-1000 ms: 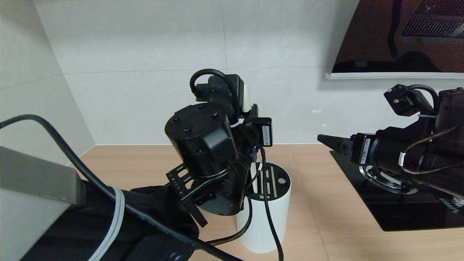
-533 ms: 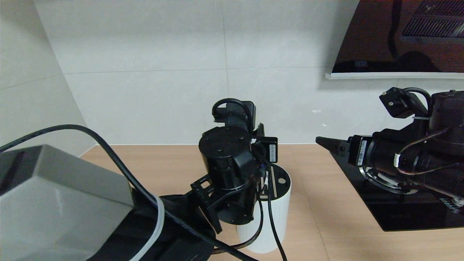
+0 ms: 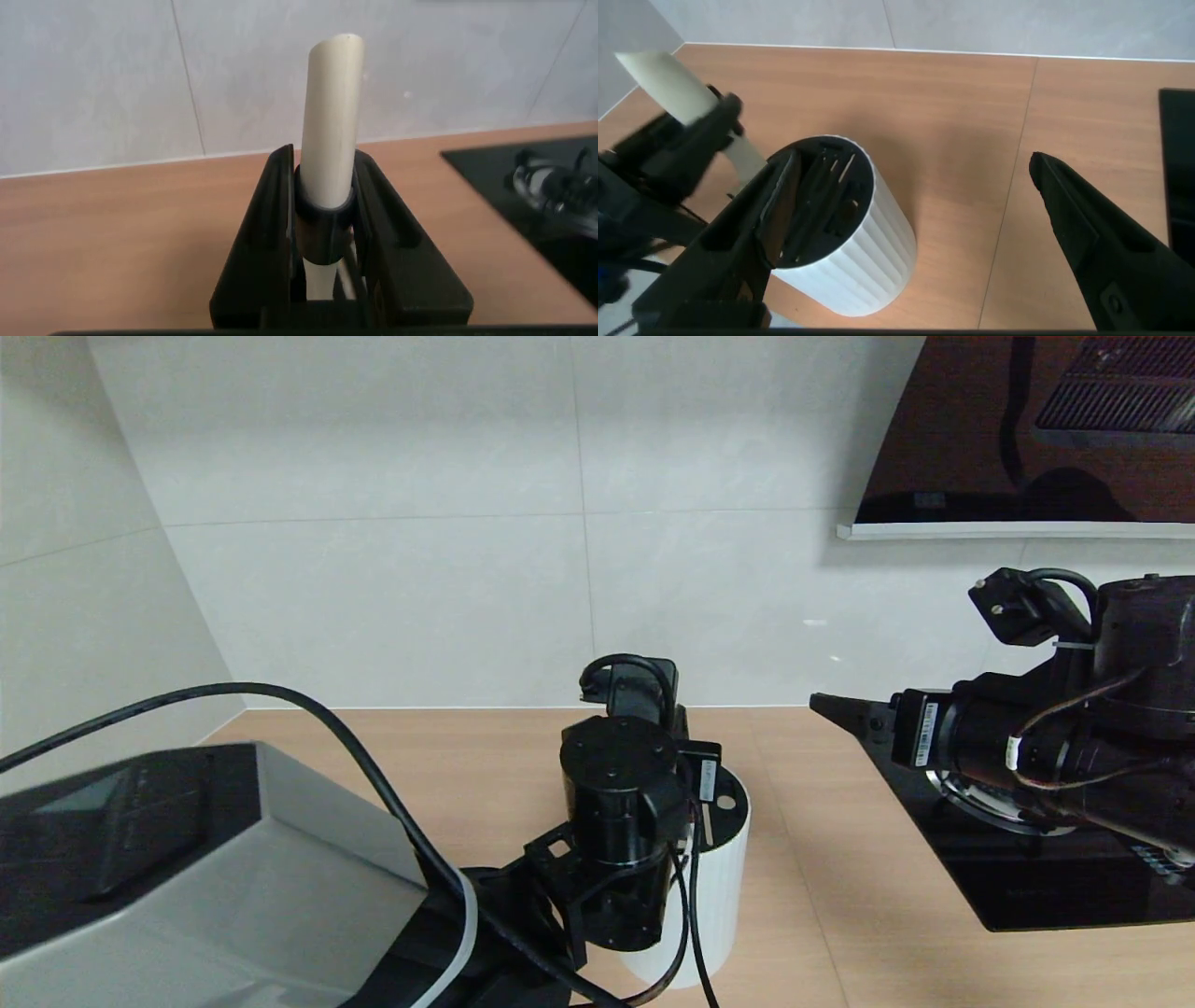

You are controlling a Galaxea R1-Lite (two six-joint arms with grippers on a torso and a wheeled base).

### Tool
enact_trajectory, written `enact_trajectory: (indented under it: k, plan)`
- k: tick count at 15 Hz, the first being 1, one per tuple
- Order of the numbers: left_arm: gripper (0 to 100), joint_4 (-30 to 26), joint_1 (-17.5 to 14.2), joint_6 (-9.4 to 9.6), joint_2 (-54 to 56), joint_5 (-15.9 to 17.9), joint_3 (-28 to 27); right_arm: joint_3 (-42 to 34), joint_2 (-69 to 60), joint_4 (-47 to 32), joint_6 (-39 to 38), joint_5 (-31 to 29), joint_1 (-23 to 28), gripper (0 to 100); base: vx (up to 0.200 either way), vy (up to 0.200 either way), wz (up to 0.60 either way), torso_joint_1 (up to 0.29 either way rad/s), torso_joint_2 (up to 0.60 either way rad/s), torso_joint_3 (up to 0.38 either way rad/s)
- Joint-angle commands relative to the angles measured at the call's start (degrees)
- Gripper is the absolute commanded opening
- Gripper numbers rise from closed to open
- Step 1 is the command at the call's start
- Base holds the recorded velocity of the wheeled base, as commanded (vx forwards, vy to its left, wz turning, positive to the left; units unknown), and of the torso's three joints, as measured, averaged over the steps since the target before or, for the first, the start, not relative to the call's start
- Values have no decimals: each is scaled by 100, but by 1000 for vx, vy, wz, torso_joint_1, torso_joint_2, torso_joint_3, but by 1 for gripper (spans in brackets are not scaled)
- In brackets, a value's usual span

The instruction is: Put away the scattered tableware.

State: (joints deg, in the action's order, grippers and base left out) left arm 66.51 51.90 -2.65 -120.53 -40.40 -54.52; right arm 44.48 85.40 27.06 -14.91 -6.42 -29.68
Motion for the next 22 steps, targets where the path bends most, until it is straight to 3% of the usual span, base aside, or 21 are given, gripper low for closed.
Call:
enact_trajectory:
  k: [1, 9, 10, 19, 22]
  plan:
    - [0, 2, 14, -8, -32, -3, 29, -1, 30, 1, 6, 1, -2, 100, 0, 0, 0, 0, 0, 0]
    - [0, 11, 49, -43, -50, -21, 38, -10, 30, 1, 6, 1, -2, 100, 0, 0, 0, 0, 0, 0]
    - [100, 11, 49, -43, -50, -29, 38, -10, 30, 1, 6, 1, -2, 100, 0, 0, 0, 0, 0, 0]
    - [100, 108, 49, -43, 12, -29, 38, -27, 21, 1, 6, 1, -2, 100, 0, 0, 0, 0, 0, 0]
    - [100, 169, -57, -17, 864, 120, 591, -27, -32, 10, 6, -8, -2, 100, 0, 0, 0, 0, 0, 0]
